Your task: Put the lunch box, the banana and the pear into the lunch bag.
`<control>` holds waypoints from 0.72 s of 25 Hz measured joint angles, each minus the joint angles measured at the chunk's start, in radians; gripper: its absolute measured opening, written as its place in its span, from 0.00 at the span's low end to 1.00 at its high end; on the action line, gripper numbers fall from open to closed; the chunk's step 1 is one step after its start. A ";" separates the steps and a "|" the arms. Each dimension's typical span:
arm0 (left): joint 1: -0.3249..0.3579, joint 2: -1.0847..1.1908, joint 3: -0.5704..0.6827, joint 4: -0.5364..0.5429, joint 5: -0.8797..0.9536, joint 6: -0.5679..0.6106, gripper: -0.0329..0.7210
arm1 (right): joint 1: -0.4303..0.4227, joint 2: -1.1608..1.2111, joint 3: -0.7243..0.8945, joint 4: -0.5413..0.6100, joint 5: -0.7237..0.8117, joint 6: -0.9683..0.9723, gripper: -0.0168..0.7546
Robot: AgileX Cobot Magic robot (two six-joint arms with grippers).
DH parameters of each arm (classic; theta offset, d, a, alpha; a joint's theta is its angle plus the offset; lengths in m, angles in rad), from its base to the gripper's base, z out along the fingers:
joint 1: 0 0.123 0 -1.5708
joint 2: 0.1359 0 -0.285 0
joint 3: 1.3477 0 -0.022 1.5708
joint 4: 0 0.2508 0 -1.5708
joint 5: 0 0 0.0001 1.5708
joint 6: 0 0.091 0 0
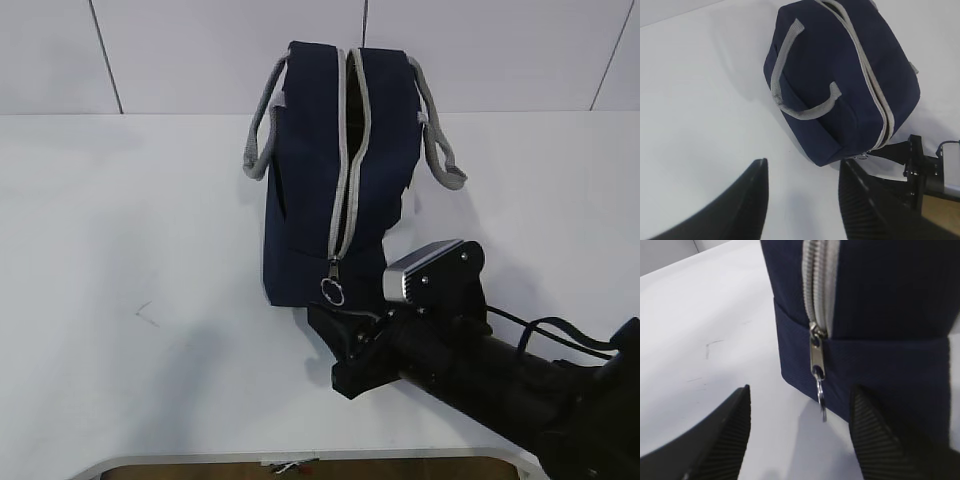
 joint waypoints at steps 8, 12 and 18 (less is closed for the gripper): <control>0.000 0.000 0.000 -0.002 0.000 0.000 0.51 | 0.000 0.030 -0.015 0.000 0.000 -0.002 0.64; 0.000 0.000 0.000 -0.002 0.000 0.000 0.51 | 0.000 0.030 -0.015 0.000 0.000 -0.002 0.60; 0.000 0.000 0.000 -0.002 0.000 0.000 0.51 | 0.000 0.030 -0.039 0.000 0.008 -0.002 0.58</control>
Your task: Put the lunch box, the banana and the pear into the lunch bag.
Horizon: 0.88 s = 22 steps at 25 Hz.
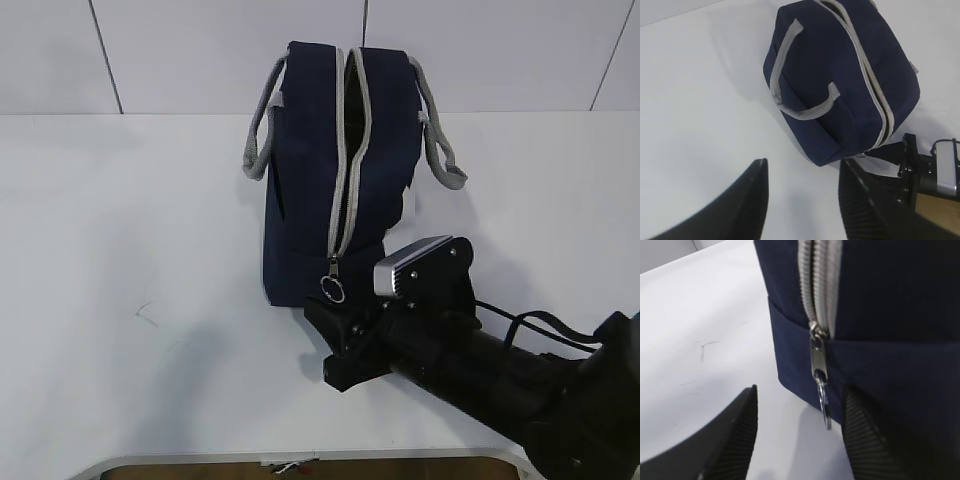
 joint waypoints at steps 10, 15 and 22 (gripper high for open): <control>0.000 0.000 0.000 0.000 0.000 0.000 0.51 | 0.000 0.000 -0.004 -0.004 0.029 0.000 0.44; 0.000 0.000 0.000 0.000 0.000 0.000 0.51 | 0.000 0.000 -0.004 -0.005 0.030 0.000 0.36; 0.000 0.000 0.000 0.000 0.000 0.000 0.50 | 0.000 0.000 -0.004 -0.005 0.031 0.006 0.28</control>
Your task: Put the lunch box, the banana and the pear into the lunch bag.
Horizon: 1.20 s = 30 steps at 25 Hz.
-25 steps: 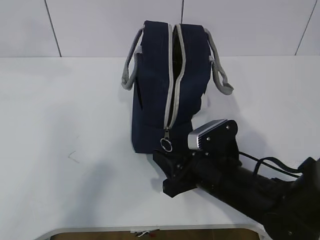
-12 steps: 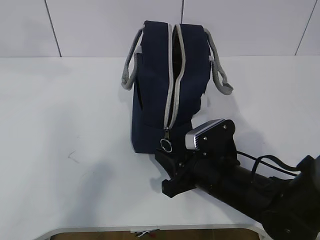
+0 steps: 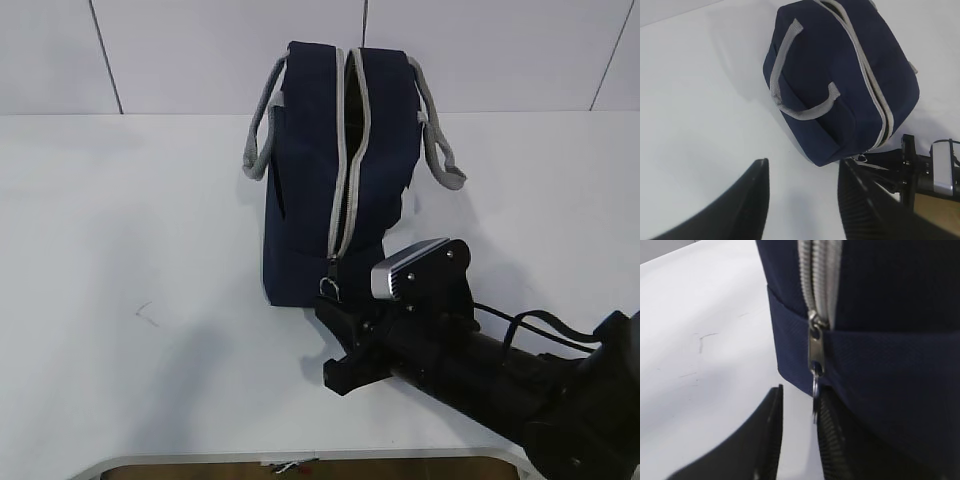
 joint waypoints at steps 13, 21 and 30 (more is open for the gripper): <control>0.000 0.000 0.000 0.000 0.000 0.000 0.45 | 0.000 0.000 0.000 0.004 0.000 0.029 0.07; 0.000 0.000 0.000 -0.002 0.000 0.000 0.45 | 0.000 0.000 0.029 0.035 -0.002 0.051 0.04; 0.000 0.000 0.000 -0.002 0.000 0.000 0.45 | 0.000 -0.119 0.092 0.030 0.038 0.073 0.04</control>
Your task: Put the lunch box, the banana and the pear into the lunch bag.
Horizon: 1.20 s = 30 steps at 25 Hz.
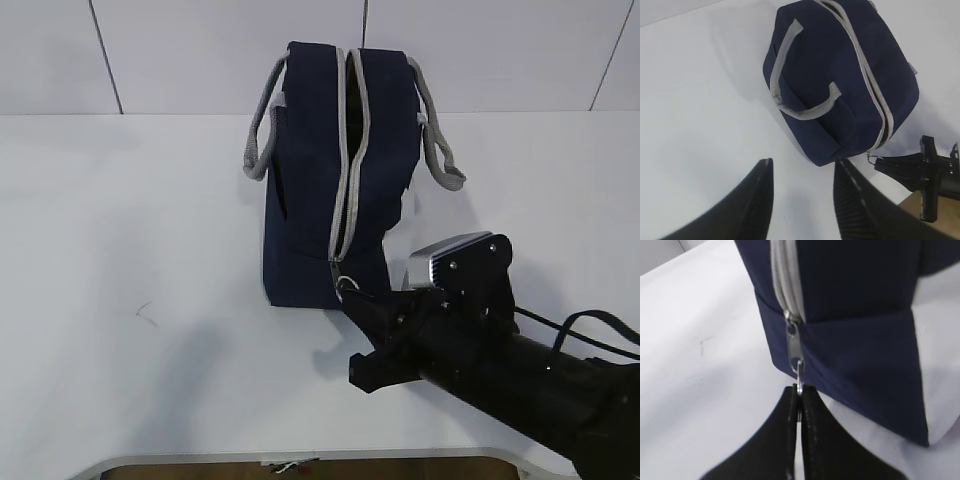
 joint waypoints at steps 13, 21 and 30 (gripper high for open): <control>0.000 -0.002 0.033 -0.012 0.000 -0.028 0.45 | 0.000 -0.273 -0.003 -0.064 0.306 0.003 0.04; 0.000 -0.002 0.226 0.004 0.000 -0.002 0.45 | 0.000 -0.434 -0.148 -0.174 0.755 0.090 0.04; 0.000 0.008 0.296 0.009 -0.008 0.130 0.45 | 0.000 -0.465 -0.396 -0.204 1.190 0.151 0.04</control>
